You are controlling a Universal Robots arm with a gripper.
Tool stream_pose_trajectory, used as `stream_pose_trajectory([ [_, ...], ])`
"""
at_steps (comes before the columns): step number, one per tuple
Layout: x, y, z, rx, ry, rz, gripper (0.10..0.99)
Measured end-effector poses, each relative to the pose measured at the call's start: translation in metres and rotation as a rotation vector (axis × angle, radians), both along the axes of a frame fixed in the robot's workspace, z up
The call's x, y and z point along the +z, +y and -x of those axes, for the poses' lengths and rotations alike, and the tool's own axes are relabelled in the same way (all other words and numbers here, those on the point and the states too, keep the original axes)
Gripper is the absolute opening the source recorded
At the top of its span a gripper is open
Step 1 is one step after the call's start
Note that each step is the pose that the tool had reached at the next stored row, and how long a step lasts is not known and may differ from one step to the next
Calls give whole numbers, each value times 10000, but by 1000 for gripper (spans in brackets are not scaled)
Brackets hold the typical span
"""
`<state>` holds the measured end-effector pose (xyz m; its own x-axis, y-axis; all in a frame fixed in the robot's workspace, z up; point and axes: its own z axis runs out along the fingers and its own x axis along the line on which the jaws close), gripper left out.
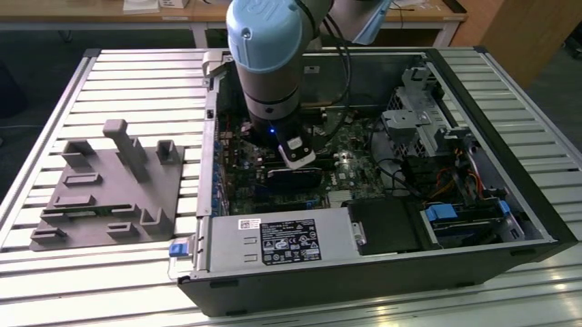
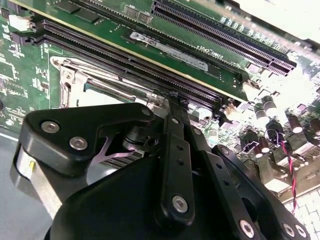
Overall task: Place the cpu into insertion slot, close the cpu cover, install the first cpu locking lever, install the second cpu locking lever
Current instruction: 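Install the second cpu locking lever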
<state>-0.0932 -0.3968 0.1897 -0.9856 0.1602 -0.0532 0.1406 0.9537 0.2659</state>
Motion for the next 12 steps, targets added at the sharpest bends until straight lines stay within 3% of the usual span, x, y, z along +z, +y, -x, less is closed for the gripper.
stream_pose_trajectory([
  [5,105,0,-3,-1,0,0,106],
  [8,124,1,-29,0,5,29,106],
  [12,126,0,-147,0,80,88,106],
])
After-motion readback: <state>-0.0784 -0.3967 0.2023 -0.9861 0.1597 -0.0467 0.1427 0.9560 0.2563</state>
